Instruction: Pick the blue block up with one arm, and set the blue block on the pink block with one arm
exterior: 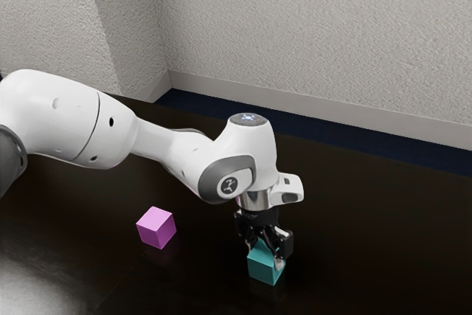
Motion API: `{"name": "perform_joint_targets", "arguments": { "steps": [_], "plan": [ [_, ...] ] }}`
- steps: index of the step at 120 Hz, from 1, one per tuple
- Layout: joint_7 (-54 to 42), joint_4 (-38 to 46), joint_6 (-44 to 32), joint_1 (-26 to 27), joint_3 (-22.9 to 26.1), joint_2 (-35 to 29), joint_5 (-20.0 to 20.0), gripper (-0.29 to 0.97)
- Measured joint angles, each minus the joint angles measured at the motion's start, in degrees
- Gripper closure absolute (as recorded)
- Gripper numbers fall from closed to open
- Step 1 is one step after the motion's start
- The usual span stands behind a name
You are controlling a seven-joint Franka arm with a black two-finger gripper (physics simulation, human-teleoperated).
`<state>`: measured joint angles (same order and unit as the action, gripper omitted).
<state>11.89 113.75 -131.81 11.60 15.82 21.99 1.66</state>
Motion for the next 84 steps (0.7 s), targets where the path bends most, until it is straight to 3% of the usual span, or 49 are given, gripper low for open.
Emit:
{"name": "perform_joint_targets", "arguments": {
  "steps": [11,33,48,84],
  "plan": [
    [0.3,0.1,-0.1,0.0,0.0,-0.5,-0.3,0.34],
    [0.8,4.1,0.0,-0.9,0.0,-8.5,-0.7,0.36],
    [1.2,6.0,2.8,-5.8,0.3,-15.2,-1.6,0.36],
    [1.6,9.9,9.1,-12.9,0.9,-22.8,-3.9,0.37]
  ]
}}
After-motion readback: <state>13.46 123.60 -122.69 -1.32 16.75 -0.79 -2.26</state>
